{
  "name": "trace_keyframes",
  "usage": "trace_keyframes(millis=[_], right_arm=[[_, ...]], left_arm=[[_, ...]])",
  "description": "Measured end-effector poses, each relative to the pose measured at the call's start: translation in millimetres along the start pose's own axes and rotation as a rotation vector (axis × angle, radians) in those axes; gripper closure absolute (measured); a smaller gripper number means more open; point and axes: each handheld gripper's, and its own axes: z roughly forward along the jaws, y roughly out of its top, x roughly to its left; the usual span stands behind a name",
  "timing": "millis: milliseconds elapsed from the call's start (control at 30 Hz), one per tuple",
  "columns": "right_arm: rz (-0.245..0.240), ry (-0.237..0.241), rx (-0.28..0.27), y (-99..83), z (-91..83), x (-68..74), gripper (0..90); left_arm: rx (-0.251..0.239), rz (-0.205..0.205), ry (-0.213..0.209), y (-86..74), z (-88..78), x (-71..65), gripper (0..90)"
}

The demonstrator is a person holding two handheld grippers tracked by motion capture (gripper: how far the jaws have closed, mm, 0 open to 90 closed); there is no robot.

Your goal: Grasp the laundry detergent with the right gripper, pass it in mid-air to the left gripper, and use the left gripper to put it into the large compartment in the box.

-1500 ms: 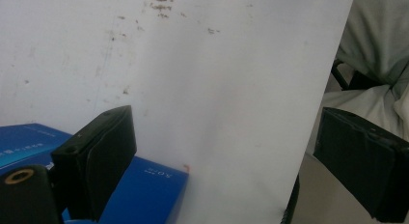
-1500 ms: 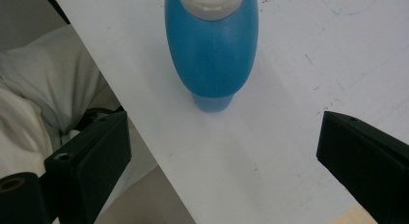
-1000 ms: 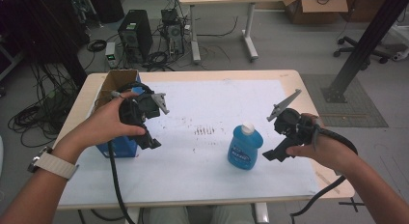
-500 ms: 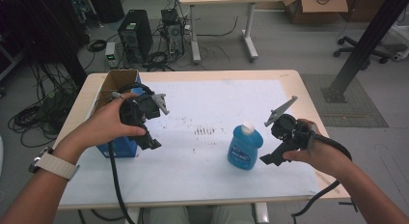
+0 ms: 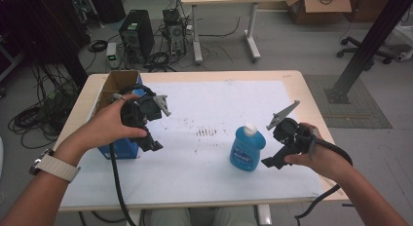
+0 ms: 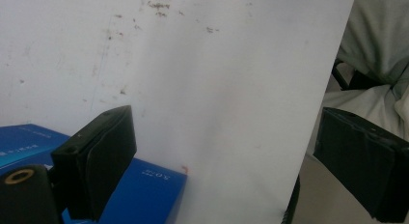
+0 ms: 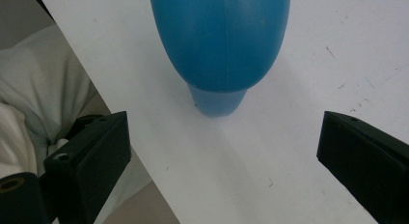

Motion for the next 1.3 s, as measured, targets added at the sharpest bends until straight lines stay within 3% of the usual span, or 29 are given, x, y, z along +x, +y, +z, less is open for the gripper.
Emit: trace_keyframes(millis=[600, 1300], right_arm=[[0.002, 0.001, -0.05, -5.0, 9.7, -0.3, 4.8], [0.001, -0.004, -0.158, -9.5, 16.1, -1.6, 5.0]], left_arm=[[0.0, 0.0, -0.002, 0.7, 1.4, 0.6, 7.9], [-0.001, -0.001, -0.001, 0.2, 1.4, 1.1, 7.9]])
